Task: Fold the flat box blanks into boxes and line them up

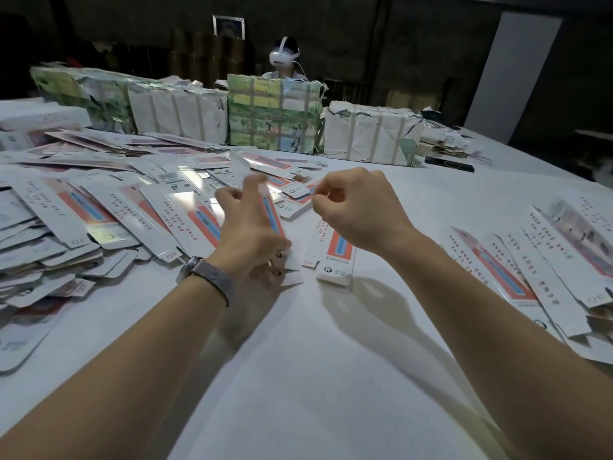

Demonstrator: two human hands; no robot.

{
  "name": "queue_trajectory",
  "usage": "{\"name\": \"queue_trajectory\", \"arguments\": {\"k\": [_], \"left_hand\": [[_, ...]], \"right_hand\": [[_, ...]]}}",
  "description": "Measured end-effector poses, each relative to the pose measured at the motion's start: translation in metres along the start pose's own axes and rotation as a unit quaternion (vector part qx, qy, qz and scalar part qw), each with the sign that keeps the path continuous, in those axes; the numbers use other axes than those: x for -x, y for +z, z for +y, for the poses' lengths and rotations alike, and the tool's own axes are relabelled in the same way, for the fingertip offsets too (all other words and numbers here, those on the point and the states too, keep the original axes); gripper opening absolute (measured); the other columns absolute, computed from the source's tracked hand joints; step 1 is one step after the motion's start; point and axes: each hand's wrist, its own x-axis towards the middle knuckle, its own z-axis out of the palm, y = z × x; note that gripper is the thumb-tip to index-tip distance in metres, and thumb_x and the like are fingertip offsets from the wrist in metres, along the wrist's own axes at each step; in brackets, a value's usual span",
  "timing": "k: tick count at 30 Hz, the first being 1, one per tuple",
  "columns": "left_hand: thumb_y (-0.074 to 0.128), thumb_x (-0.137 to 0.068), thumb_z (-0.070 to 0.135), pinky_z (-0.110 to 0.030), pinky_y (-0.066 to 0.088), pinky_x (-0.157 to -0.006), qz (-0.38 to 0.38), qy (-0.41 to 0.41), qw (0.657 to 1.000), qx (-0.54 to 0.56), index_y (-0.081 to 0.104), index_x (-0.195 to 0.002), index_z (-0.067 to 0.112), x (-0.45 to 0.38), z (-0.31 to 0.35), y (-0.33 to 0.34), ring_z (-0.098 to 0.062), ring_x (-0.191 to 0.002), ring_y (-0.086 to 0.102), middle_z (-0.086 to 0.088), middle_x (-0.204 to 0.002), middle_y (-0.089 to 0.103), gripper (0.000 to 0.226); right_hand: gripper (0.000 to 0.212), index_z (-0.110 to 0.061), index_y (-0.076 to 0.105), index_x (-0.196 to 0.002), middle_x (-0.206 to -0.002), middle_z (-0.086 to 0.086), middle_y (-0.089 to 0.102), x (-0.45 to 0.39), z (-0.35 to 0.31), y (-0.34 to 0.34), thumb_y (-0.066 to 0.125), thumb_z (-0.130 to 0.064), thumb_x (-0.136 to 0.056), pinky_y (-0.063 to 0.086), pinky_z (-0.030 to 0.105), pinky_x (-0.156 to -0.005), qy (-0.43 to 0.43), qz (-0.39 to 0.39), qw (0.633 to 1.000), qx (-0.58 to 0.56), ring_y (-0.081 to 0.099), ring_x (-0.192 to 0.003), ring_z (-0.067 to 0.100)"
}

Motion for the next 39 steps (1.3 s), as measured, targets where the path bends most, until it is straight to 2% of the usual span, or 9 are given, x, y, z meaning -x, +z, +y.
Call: {"name": "queue_trajectory", "arguments": {"k": [4,7,12,17,21,25,29,34,39], "left_hand": [[0.085,-0.070,-0.005,-0.030,0.057,-0.070,0.001,-0.018,0.966,0.258,0.014,-0.150,0.049,0.011,0.018,-0.010,-0.019,-0.110,0.058,-0.005,-0.127,0.051,0.120],[0.073,-0.078,-0.011,-0.043,0.060,-0.084,-0.128,0.020,0.895,0.427,0.041,-0.147,0.028,0.025,0.033,-0.012,-0.017,-0.100,0.073,-0.002,-0.105,0.075,0.086],[0.048,-0.086,-0.025,-0.032,0.059,-0.082,-0.316,0.073,0.845,0.425,0.052,-0.130,0.045,0.042,0.040,-0.011,-0.016,-0.109,0.069,-0.001,-0.117,0.071,0.083],[0.049,-0.074,-0.015,-0.039,0.062,-0.081,-0.386,0.067,0.807,0.441,0.052,-0.130,0.048,0.046,0.041,-0.023,-0.033,-0.113,0.069,-0.017,-0.129,0.059,0.084],[0.065,-0.072,0.018,-0.040,0.061,-0.072,-0.387,0.039,0.798,0.460,0.038,-0.144,0.020,0.046,0.048,-0.024,-0.031,-0.100,0.074,-0.022,-0.130,0.061,0.077],[0.035,-0.096,0.066,-0.040,0.061,-0.070,-0.368,0.037,0.812,0.452,0.076,-0.106,0.034,0.048,0.049,-0.024,-0.031,-0.092,0.075,-0.010,-0.106,0.076,0.053],[0.021,-0.089,0.071,-0.036,0.062,-0.065,-0.345,0.040,0.819,0.457,0.080,-0.093,0.031,0.052,0.046,-0.020,-0.032,-0.086,0.076,-0.010,-0.098,0.077,0.071],[0.037,-0.087,0.075,-0.032,0.057,-0.059,-0.332,-0.001,0.816,0.472,0.057,-0.123,0.017,0.054,0.047,-0.008,-0.021,-0.065,0.063,-0.009,-0.085,0.065,0.071],[0.083,-0.062,0.064,-0.030,0.059,-0.067,-0.327,0.049,0.842,0.425,0.037,-0.139,0.020,0.048,0.046,-0.008,-0.021,-0.074,0.071,-0.002,-0.088,0.072,0.100]], "right_hand": [[0.011,-0.027,0.072,-0.088,-0.069,-0.014,0.062,-0.002,0.001,-0.002,0.061,-0.026,-0.087,0.054,0.038,-0.076,-0.001,0.018,1.000,-0.025,0.063,-0.079,0.018],[0.017,-0.024,0.063,-0.104,-0.074,-0.016,0.060,-0.006,0.000,-0.007,0.066,-0.031,-0.089,0.055,0.036,-0.071,-0.007,0.082,0.992,-0.093,0.062,-0.073,0.010],[0.052,-0.033,0.036,-0.136,-0.097,-0.010,0.054,-0.009,0.000,-0.027,0.063,-0.044,-0.093,0.053,0.012,-0.057,0.029,0.171,0.960,-0.218,0.064,-0.084,0.007],[0.047,-0.031,0.051,-0.135,-0.114,0.002,0.047,-0.009,0.005,-0.034,0.064,-0.047,-0.092,0.051,0.014,-0.066,0.038,0.159,0.968,-0.189,0.056,-0.089,0.003],[0.036,-0.021,0.063,-0.119,-0.107,0.002,0.054,-0.005,0.000,-0.033,0.070,-0.040,-0.089,0.048,0.010,-0.059,0.024,0.147,0.966,-0.210,0.057,-0.079,0.003],[0.010,-0.022,0.071,-0.096,-0.092,-0.001,0.064,0.002,-0.009,-0.030,0.070,-0.031,-0.091,0.055,0.024,-0.062,0.009,0.115,0.966,-0.231,0.063,-0.074,0.005],[0.007,-0.020,0.070,-0.090,-0.089,0.003,0.071,0.004,-0.014,-0.033,0.069,-0.027,-0.092,0.060,0.042,-0.075,0.010,0.093,0.968,-0.234,0.070,-0.088,0.020],[0.020,-0.014,0.068,-0.074,-0.066,-0.010,0.067,-0.002,-0.012,-0.053,0.068,-0.019,-0.093,0.043,0.009,-0.051,0.063,0.058,0.950,-0.301,0.059,-0.059,-0.009],[0.018,-0.013,0.066,-0.078,-0.075,-0.004,0.068,0.002,-0.020,-0.054,0.065,-0.021,-0.095,0.052,0.013,-0.060,0.042,0.038,0.948,-0.314,0.067,-0.072,-0.002]]}}
